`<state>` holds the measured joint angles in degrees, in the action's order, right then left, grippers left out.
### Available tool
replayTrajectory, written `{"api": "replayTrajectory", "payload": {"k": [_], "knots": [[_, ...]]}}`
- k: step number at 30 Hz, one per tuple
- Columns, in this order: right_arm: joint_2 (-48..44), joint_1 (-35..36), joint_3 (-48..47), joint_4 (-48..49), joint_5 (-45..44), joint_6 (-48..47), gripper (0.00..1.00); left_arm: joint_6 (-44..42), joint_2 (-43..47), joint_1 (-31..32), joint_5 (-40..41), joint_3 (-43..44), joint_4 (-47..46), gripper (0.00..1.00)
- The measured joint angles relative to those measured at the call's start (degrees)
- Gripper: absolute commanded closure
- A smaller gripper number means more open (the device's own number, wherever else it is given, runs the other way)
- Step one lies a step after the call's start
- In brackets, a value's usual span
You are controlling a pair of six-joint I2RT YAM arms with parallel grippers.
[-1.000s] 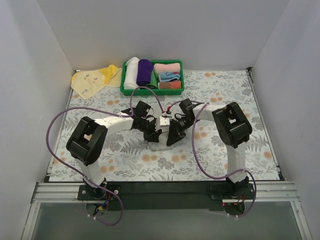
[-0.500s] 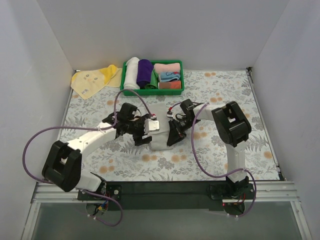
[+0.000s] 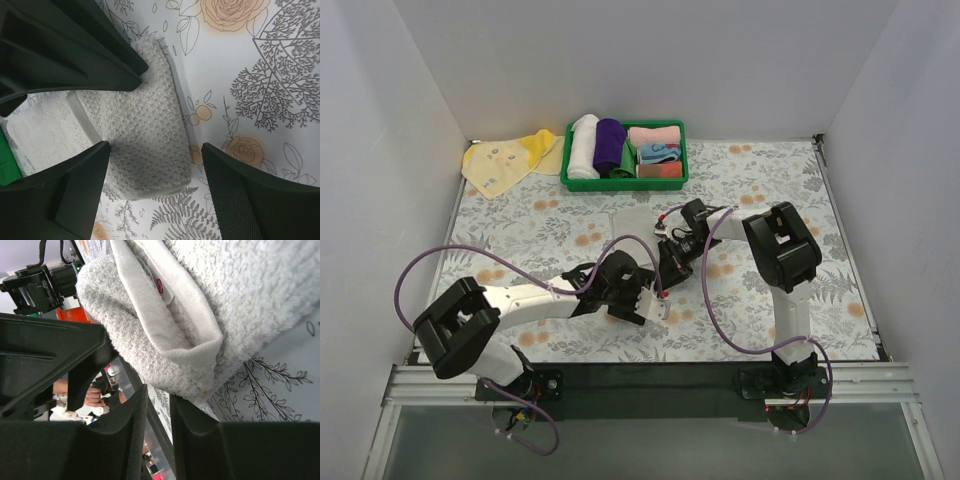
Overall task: Roll the towels
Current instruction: Roll the towel
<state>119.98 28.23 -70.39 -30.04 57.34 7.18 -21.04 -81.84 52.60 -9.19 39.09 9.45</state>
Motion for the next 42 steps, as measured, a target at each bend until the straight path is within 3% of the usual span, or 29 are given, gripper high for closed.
{"api": "replayTrajectory", "payload": {"k": [5, 13, 16, 20, 29, 32, 37, 42], "knots": [[0.6, -0.1, 0.0, 0.1, 1.0, 0.2, 0.74, -2.1, -2.3, 1.2, 3.9, -1.6, -4.1, 0.41], [1.4, -0.3, 0.0, 0.2, 2.4, 0.2, 0.77, -3.4, -5.8, 1.5, 5.0, -1.5, -7.1, 0.79], [1.3, -0.5, 0.0, 0.2, 2.3, 0.1, 0.78, -2.4, -6.1, 0.9, 3.2, -0.1, -4.9, 0.92], [-0.3, -1.9, 0.0, -0.1, 1.3, -0.2, 0.72, -0.2, -6.2, -1.7, -3.2, 3.2, 1.3, 1.00], [-18.5, -19.7, 0.0, 0.0, -2.7, -6.5, 0.56, 1.5, -15.2, -11.4, -25.0, 16.1, 19.6, 1.00], [-26.7, -21.9, 0.6, 0.0, -5.7, -12.2, 0.50, 1.7, -19.9, -15.0, -32.1, 20.7, 25.1, 1.00], [-39.4, -17.5, 4.2, -1.5, -10.4, -23.2, 0.36, 1.2, -28.2, -19.2, -41.5, 27.9, 34.0, 0.99], [-45.9, -2.0, 7.2, -2.6, -20.9, -35.4, 0.37, 0.0, -36.1, -22.6, -50.0, 34.0, 42.7, 0.97]]}}
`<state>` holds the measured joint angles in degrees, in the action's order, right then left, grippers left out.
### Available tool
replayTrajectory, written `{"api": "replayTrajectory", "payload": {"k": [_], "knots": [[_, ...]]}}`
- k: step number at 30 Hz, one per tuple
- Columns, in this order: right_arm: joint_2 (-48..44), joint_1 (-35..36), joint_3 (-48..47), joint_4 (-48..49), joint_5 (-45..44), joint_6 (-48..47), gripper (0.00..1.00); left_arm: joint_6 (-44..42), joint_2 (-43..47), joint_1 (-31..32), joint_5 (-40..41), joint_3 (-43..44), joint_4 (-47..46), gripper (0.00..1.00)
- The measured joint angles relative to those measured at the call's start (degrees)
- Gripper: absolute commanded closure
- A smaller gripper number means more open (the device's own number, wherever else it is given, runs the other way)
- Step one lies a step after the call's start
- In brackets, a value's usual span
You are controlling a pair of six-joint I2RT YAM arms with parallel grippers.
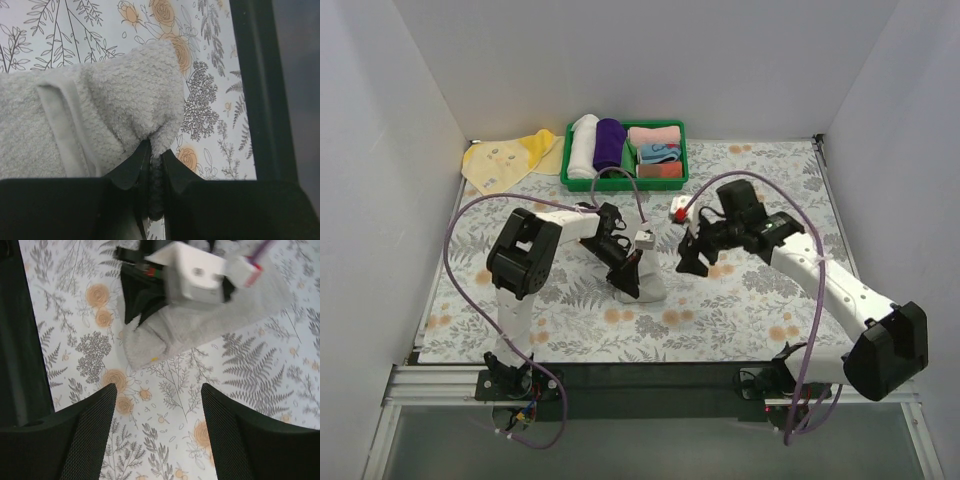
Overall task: Roll the towels
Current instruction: Roll the towel
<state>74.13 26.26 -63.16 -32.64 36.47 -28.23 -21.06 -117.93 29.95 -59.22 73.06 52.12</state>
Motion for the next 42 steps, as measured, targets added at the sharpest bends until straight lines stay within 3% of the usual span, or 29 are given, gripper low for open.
{"api": "replayTrajectory", "payload": {"k": [6, 16, 21, 23, 25, 27, 28, 31, 36, 37, 42], "knots": [[1.7, 17.1, 4.1, 3.8, -13.2, -9.0, 0.40, -2.7, -6.6, -2.2, -5.4, 5.0, 9.0, 0.96], [9.2, 26.7, 10.5, 15.7, -19.4, -14.5, 0.43, -5.4, -11.2, -3.5, -7.5, 8.4, 17.7, 0.93], [12.7, 28.0, 10.6, 19.8, -18.8, -14.5, 0.46, -5.5, -11.3, -3.8, -7.3, 8.4, 18.4, 0.92], [14.8, 28.0, 10.6, 21.1, -18.4, -14.5, 0.53, -5.5, -11.3, -4.0, -7.3, 8.4, 18.4, 0.91], [17.1, 28.0, 10.6, 21.7, -18.3, -14.4, 0.68, -5.5, -11.3, -4.0, -7.3, 8.4, 18.4, 0.91], [19.1, 28.0, 10.6, 22.2, -18.1, -14.4, 0.75, -5.4, -11.3, -4.0, -7.2, 8.4, 18.4, 0.89], [20.0, 28.0, 10.6, 22.3, -18.0, -14.3, 0.87, -5.3, -11.3, -4.1, -7.2, 8.4, 18.4, 0.88], [21.0, 27.7, 10.2, 22.4, -17.2, -14.3, 0.99, -4.7, -11.1, -4.4, -7.3, 8.1, 18.2, 0.78], [23.4, 26.9, 7.0, 19.3, -13.1, -14.3, 0.99, -3.0, -8.5, -6.4, -7.6, 5.3, 17.3, 0.63], [24.2, 26.4, 5.7, 18.2, -11.9, -14.3, 0.99, -2.6, -7.7, -7.1, -7.4, 4.7, 17.0, 0.55], [28.8, 23.2, -0.2, 11.3, -5.2, -13.7, 0.99, -1.9, -2.9, -13.4, -4.0, 3.1, 14.1, 0.54]]}}
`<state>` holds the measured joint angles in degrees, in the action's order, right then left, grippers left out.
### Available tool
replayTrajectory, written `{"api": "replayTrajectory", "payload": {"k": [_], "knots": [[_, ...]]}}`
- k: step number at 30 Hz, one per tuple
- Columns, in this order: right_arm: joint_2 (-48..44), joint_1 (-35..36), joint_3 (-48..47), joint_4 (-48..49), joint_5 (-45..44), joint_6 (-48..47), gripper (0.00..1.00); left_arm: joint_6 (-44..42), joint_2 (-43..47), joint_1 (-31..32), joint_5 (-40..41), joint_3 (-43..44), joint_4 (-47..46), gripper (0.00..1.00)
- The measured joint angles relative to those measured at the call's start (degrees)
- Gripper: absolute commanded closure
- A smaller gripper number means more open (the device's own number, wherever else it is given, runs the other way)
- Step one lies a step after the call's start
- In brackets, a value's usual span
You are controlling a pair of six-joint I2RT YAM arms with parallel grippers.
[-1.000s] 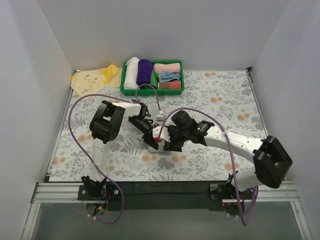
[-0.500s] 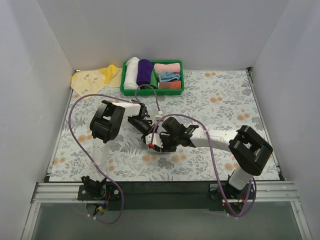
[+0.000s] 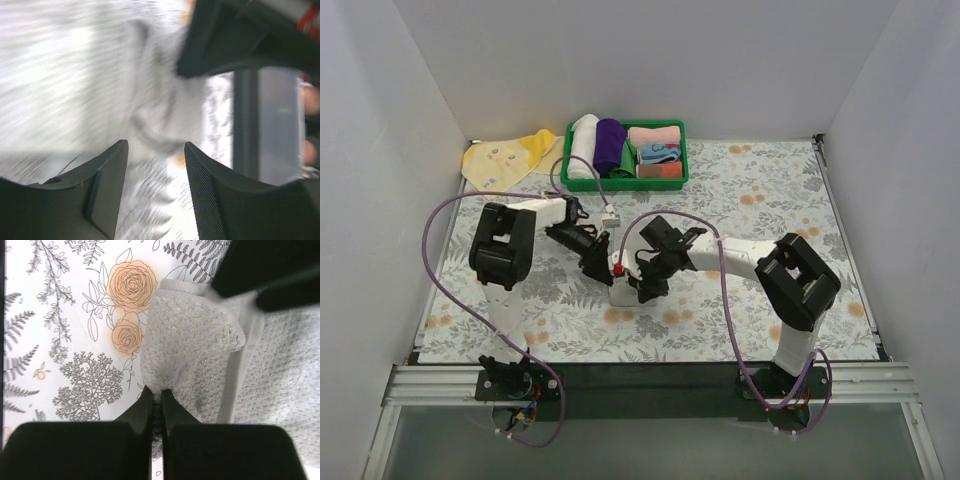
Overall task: Roll the towels
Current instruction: Roll the towel
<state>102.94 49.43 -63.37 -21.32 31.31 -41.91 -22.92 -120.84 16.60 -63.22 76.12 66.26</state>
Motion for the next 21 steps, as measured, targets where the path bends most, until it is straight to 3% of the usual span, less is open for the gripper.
{"api": "replayTrajectory", "payload": {"k": [7, 12, 15, 21], "knots": [[6.3, -5.3, -7.3, -9.7, 9.7, 4.0, 0.99, 1.2, 5.6, -11.2, 5.1, -3.2, -7.3, 0.53], [15.3, -8.2, -16.9, -19.6, 17.4, 6.3, 0.99, 3.3, 20.9, -12.9, 9.6, -12.8, -15.9, 0.51], [21.2, -9.5, -22.0, -25.1, 22.3, 7.3, 0.99, 3.9, 33.2, -8.7, 13.8, -19.8, -21.9, 0.49], [28.0, -11.5, -27.6, -32.9, 29.3, 8.4, 0.99, 4.0, 51.9, 11.6, 27.1, -34.6, -35.6, 0.44]]}}
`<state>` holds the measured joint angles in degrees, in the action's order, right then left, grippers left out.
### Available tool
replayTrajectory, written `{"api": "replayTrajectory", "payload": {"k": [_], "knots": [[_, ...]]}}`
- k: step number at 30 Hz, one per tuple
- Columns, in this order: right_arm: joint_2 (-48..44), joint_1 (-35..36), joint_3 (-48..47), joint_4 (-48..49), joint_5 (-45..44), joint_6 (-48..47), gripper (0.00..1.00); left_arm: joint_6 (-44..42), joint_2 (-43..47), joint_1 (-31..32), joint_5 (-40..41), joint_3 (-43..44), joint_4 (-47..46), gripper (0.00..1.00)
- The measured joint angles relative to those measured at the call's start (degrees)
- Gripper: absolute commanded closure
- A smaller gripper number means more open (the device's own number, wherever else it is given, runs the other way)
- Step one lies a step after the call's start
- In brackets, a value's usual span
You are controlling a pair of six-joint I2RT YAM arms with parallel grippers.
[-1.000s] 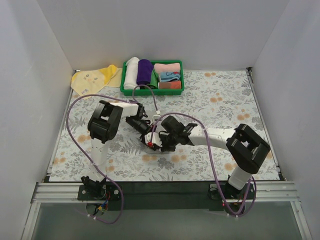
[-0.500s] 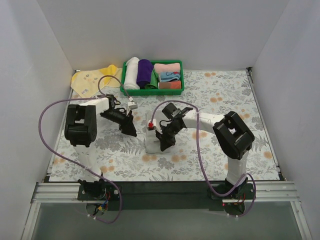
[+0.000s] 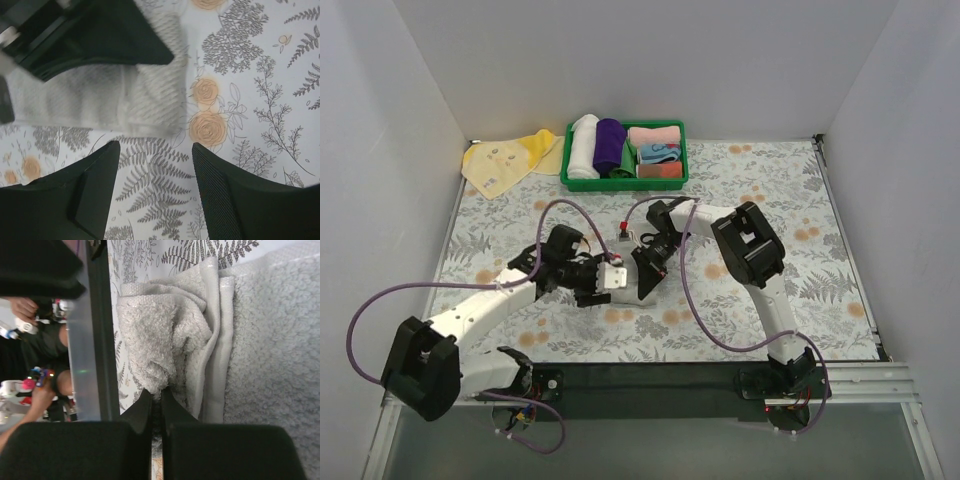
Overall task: Roll the towels
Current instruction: Roll the towel
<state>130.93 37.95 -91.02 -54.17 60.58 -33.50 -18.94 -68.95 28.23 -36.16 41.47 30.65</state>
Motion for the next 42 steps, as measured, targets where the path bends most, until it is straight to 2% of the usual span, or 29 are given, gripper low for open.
{"api": "replayTrajectory", "payload": {"k": [3, 10, 16, 23, 26, 28, 29, 30, 35, 38, 39, 42], "knots": [[2.4, -0.6, -1.8, -2.8, 2.3, 0.1, 0.99, -0.7, 0.9, 7.6, 6.5, -4.2, -5.3, 0.43], [5.8, -1.4, -4.1, -7.9, 5.2, -0.4, 0.99, -4.4, -2.5, 19.2, 19.2, -9.4, -17.4, 0.46], [7.5, -1.6, -4.9, -11.2, 6.3, -1.7, 0.99, -8.2, -6.7, 23.1, 25.6, -10.9, -27.0, 0.46], [8.3, -1.6, -5.0, -13.2, 7.2, -2.8, 0.99, -11.2, -8.4, 25.1, 29.6, -13.3, -33.1, 0.44], [8.3, -1.6, -5.0, -13.4, 7.2, -3.0, 0.99, -12.2, -8.4, 25.1, 30.0, -14.0, -33.7, 0.49], [8.5, -1.6, -5.2, -13.7, 7.3, -3.2, 0.99, -12.8, -8.5, 25.1, 29.7, -14.1, -33.8, 0.56], [8.6, -1.6, -5.3, -13.9, 7.3, -3.4, 0.99, -13.1, -8.6, 25.1, 29.3, -14.1, -33.5, 0.62], [8.7, -1.6, -5.3, -14.1, 7.4, -3.5, 0.99, -13.3, -8.9, 25.1, 28.9, -14.1, -33.1, 0.76], [8.9, -1.7, -5.3, -15.3, 7.1, -4.0, 0.99, -12.6, -11.5, 25.0, 26.4, -10.1, -27.1, 0.94], [8.9, -2.3, -5.9, -16.5, 6.0, -3.7, 0.86, -11.3, -14.2, 24.3, 24.3, -5.5, -21.6, 1.00], [8.9, -2.8, -6.5, -17.1, 5.3, -3.2, 0.76, -10.7, -15.2, 23.9, 23.3, -4.0, -19.8, 1.00], [8.9, -3.7, -9.6, -18.1, 3.9, -1.7, 0.59, -9.4, -17.4, 22.4, 20.4, -0.4, -15.6, 1.00]]}}
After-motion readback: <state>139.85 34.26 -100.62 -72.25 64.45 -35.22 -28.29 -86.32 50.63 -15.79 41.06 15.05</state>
